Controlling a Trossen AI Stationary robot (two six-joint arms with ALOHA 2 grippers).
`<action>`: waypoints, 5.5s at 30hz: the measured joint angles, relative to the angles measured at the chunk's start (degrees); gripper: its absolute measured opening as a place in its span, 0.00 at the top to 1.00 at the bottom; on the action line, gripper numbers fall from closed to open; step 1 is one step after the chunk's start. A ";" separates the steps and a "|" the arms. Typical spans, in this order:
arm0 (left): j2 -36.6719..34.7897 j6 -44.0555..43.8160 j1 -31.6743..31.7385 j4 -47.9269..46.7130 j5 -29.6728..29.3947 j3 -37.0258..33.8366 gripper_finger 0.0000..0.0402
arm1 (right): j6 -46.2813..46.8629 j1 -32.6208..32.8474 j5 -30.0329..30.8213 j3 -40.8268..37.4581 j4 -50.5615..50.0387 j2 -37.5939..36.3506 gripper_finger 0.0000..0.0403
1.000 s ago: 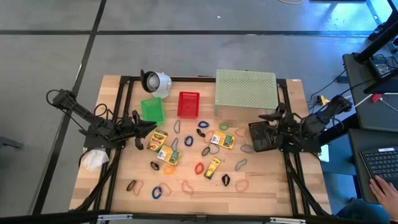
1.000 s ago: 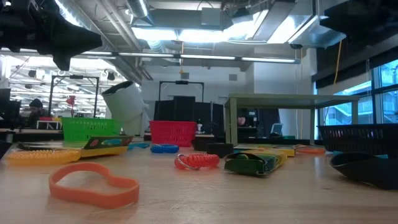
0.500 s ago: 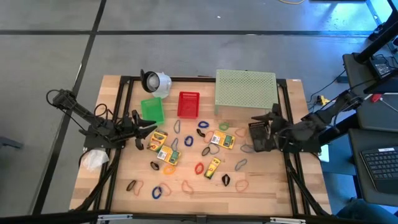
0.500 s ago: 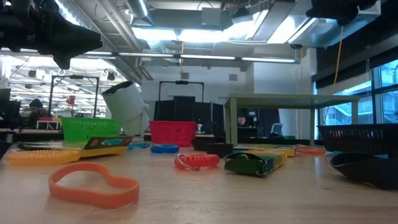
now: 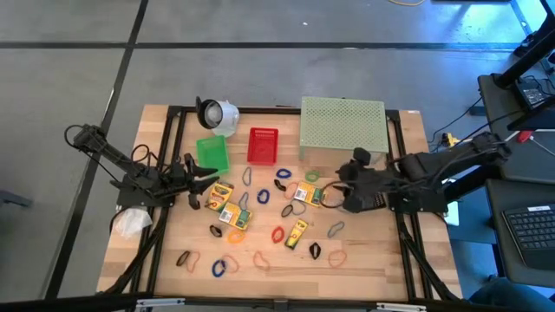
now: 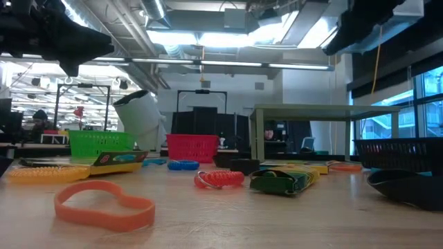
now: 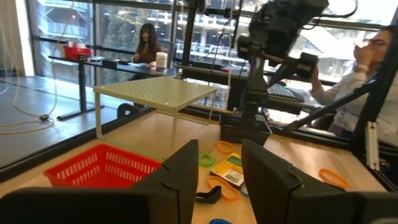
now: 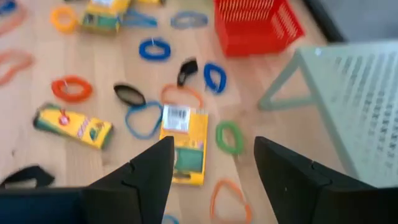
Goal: Pick & Place Office Desk Supplies
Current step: Put the orange rubber band into the black basket
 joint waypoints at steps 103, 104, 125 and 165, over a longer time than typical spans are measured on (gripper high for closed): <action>0.00 2.47 -0.04 -2.97 -0.21 0.00 0.70 | -7.76 -21.50 -29.44 -6.16 5.89 30.90 1.00; -0.02 2.45 -0.04 -2.95 -0.21 0.00 0.70 | -7.76 -21.50 -29.41 -5.98 5.44 30.92 1.00; -0.02 2.40 -0.02 -2.95 -0.23 0.00 0.70 | -3.24 -21.50 -24.71 -0.38 -0.96 22.16 1.00; -0.02 -0.16 -0.04 -2.95 0.64 0.00 0.70 | 25.24 -9.82 -20.04 -17.71 -15.57 -0.89 1.00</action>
